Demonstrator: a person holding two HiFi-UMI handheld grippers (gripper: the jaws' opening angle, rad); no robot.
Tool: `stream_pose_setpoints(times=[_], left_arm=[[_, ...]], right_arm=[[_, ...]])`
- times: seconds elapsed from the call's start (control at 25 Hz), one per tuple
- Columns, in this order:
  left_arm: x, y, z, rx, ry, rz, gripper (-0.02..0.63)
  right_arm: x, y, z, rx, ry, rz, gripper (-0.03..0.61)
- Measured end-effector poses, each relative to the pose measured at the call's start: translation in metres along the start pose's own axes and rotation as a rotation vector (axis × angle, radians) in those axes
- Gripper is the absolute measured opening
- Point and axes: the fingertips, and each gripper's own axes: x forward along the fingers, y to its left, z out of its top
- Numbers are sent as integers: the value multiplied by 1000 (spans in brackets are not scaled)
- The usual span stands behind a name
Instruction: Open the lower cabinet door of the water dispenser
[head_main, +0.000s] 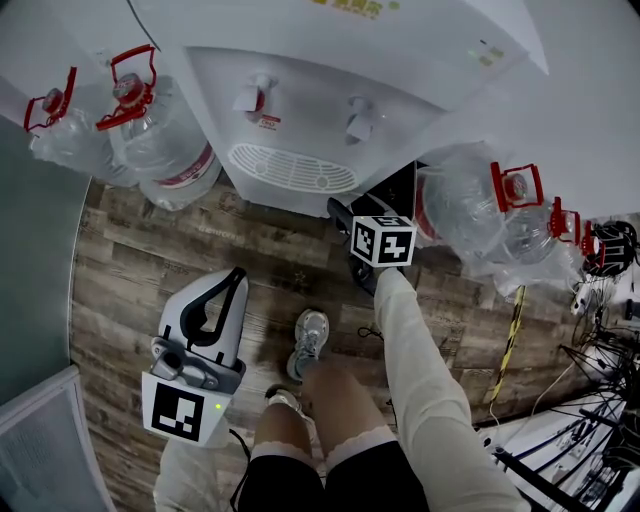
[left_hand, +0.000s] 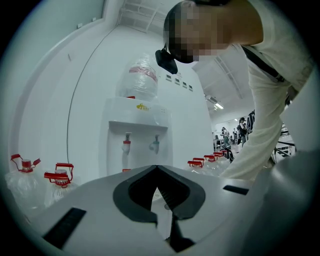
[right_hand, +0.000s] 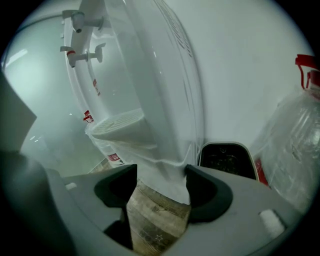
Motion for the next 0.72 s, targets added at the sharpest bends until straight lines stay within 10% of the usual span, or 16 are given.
stream_pose_setpoints(times=[0.72], left_arm=[[-31,-16,28,-10,20,-3,-2]], right_arm=[[-55,62,-83,-55,98,2,125]])
